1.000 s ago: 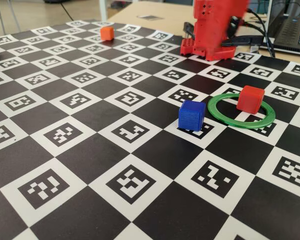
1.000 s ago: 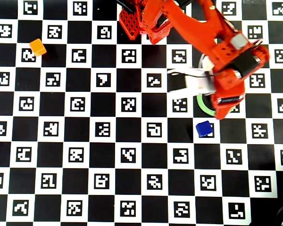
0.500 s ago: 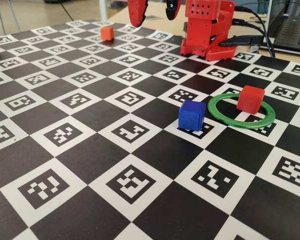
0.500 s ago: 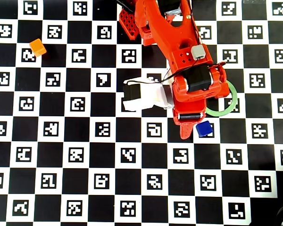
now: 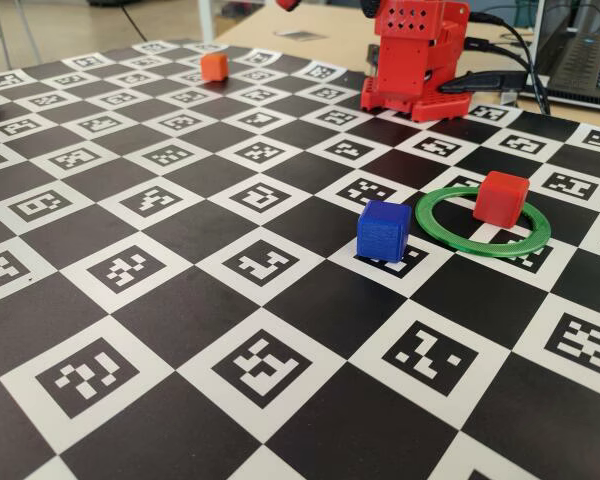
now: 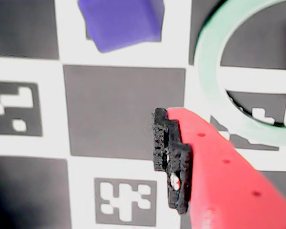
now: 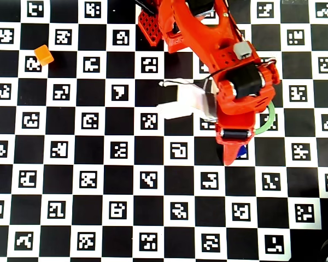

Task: Grab the red cube then put it in the green circle then put the blue cube on top and finally the orange cube on top

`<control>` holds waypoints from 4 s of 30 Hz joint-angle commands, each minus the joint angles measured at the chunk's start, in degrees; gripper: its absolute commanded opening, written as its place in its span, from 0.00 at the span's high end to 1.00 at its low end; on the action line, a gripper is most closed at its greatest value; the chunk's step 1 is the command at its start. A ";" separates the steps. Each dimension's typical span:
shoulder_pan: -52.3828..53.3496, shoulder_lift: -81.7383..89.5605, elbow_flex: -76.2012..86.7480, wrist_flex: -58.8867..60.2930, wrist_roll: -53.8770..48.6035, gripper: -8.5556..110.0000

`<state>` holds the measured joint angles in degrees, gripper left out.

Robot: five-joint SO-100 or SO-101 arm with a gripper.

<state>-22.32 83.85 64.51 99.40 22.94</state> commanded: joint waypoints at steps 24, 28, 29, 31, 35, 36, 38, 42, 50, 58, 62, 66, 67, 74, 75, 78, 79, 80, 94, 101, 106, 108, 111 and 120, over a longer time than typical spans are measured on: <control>-4.48 -6.77 16.35 -21.27 -4.22 0.60; -4.39 -7.29 20.48 -25.93 -4.57 0.60; -4.31 -7.38 21.09 -26.89 -4.57 0.60; -4.31 -7.56 21.97 -28.56 -4.48 0.60; -4.31 -8.70 23.12 -30.50 -4.92 0.60; -4.31 -8.96 23.38 -31.03 -4.75 0.60; -4.31 -9.40 24.26 -32.08 -4.48 0.60; -4.48 -10.63 25.58 -34.54 -4.57 0.60; -4.39 -12.57 24.43 -35.51 -4.39 0.60; -4.22 -12.92 23.99 -35.77 -6.15 0.60; -4.22 -12.92 23.82 -36.74 -8.09 0.60; -4.39 -13.27 23.29 -36.91 -10.02 0.60; -4.48 -13.27 23.03 -36.91 -10.46 0.60; -4.57 -13.36 22.76 -36.91 -14.77 0.61; -4.57 -13.36 22.76 -37.00 -15.64 0.61; -4.39 -13.45 22.76 -37.27 -17.31 0.61; -4.31 -13.45 22.76 -37.35 -17.49 0.61; -4.31 -13.45 22.76 -37.35 -17.67 0.61; -4.39 -12.92 23.73 -38.06 -18.19 0.63; -4.22 -12.30 24.79 -39.11 -18.02 0.74; -4.04 -11.95 25.49 -39.37 -16.96 0.87; -4.04 -11.95 25.49 -39.37 -16.87 0.90; -4.04 -11.95 25.58 -39.37 -16.87 0.92; -3.34 -10.37 23.64 -36.83 -15.03 0.94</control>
<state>-26.72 69.35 90.79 60.91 6.42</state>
